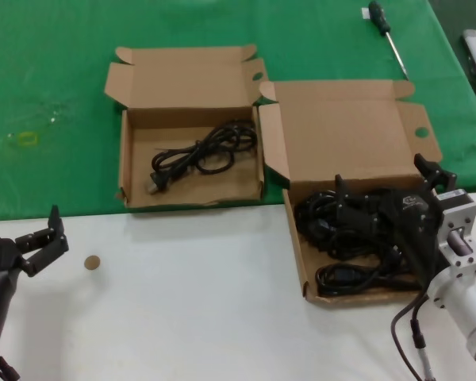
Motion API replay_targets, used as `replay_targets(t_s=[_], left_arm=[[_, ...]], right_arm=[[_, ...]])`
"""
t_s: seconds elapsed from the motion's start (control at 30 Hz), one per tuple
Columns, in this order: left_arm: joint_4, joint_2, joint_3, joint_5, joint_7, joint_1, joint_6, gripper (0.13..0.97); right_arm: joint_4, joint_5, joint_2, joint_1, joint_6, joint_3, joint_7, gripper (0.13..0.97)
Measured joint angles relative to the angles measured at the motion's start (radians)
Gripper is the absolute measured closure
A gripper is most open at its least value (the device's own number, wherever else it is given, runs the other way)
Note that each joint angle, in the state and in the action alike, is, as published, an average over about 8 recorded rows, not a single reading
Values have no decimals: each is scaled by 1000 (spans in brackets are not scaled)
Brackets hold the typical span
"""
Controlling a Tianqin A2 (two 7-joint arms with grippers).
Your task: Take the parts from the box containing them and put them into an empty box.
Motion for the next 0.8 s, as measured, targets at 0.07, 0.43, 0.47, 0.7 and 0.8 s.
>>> replay_targets(t_s=[0.07,0.43,0.47,0.7,0.8], left_arm=[[0,0,0,0,0,0,0,132],[0,0,0,0,0,0,0,132],[0,0,0,0,0,0,0,132],[0,0,0,0,0,0,0,132],[0,0,0,0,0,0,0,132]], right_arm=[[0,0,0,0,0,0,0,129],[0,0,0,0,0,0,0,129],[0,0,0,0,0,0,0,129],[0,0,0,0,0,0,0,129],[0,0,0,0,0,0,0,129]])
